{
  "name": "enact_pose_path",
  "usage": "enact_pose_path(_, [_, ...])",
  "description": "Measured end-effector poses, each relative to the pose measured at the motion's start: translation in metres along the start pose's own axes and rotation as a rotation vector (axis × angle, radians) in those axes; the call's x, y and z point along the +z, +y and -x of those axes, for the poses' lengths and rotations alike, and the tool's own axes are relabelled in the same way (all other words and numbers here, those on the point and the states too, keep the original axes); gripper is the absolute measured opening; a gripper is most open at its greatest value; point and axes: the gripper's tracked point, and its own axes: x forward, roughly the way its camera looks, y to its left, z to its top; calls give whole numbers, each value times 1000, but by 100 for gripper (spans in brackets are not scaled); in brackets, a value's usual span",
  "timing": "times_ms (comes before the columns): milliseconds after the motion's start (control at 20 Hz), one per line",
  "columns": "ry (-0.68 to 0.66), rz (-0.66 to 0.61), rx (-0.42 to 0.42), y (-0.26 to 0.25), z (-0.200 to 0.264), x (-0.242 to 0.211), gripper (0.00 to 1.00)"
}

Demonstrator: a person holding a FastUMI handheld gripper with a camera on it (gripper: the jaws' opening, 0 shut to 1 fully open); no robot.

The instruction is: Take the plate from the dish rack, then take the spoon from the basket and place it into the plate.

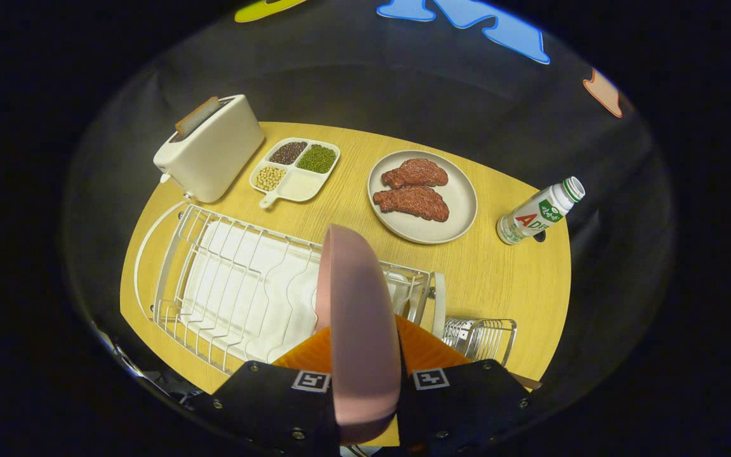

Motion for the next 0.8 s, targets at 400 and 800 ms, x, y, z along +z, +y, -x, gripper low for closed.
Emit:
enact_pose_path(400, [-4, 88, -39, 1, 2, 10, 33])
enact_pose_path(800, [-61, 204, -81, 6, 7, 30, 28])
